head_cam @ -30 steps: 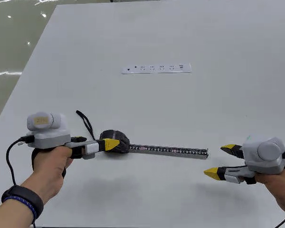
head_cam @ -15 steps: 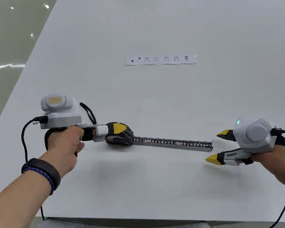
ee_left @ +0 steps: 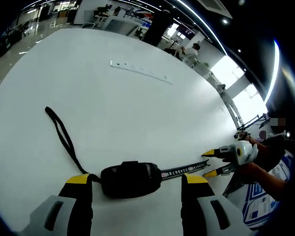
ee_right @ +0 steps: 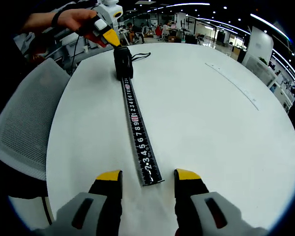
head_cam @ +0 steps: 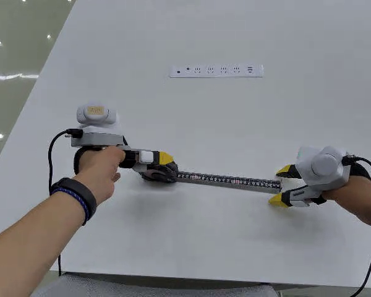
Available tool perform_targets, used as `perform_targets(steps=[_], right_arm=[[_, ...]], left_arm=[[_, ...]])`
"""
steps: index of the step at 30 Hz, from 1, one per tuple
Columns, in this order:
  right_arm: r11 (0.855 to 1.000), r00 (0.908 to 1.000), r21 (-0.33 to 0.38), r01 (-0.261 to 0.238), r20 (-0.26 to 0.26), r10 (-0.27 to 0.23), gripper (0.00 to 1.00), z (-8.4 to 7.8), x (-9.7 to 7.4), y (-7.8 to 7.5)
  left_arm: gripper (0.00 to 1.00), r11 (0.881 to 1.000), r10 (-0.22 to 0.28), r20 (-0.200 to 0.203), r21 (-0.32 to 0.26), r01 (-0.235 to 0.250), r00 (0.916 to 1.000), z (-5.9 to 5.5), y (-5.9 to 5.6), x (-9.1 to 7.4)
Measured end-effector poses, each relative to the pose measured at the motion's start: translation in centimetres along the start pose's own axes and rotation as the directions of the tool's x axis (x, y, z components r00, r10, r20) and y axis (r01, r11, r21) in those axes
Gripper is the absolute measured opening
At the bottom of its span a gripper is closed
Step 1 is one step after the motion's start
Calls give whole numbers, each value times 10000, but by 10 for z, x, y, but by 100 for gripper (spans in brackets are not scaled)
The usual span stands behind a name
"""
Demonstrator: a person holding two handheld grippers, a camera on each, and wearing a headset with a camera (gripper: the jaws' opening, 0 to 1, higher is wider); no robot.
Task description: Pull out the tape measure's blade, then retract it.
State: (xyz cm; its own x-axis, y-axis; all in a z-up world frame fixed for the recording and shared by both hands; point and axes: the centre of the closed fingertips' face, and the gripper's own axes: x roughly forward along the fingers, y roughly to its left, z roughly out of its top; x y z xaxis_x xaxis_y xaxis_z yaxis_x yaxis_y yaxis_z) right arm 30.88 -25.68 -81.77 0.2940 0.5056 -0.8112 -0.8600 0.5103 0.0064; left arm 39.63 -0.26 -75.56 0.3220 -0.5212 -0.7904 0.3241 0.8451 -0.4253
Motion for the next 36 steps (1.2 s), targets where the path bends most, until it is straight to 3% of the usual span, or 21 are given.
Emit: perform_targets(steps=[8, 17, 28, 31, 36], right_arm=[[9990, 9996, -330, -297, 30, 298, 35, 2, -1, -1], [9924, 9968, -933, -805, -71, 802, 16, 2, -1, 3], [9919, 9967, -972, -814, -56, 812, 15, -1, 0, 1], [9923, 9968, -947, -803, -16, 805, 15, -1, 0, 0], [9933, 9970, -875, -754, 90, 765, 15, -2, 0, 1]], left_arm=[[71, 9999, 168, -489, 35, -167, 9987, -4, -7, 10], [71, 9995, 302, -828, 151, -290, 9961, -7, -6, 15], [71, 9978, 613, -1012, 307, -585, 9930, -10, -5, 22], [71, 9944, 1014, -936, 379, -982, 9904, -10, -5, 25], [68, 9776, 1894, -1279, 1170, -1748, 9735, -13, 1, 30]])
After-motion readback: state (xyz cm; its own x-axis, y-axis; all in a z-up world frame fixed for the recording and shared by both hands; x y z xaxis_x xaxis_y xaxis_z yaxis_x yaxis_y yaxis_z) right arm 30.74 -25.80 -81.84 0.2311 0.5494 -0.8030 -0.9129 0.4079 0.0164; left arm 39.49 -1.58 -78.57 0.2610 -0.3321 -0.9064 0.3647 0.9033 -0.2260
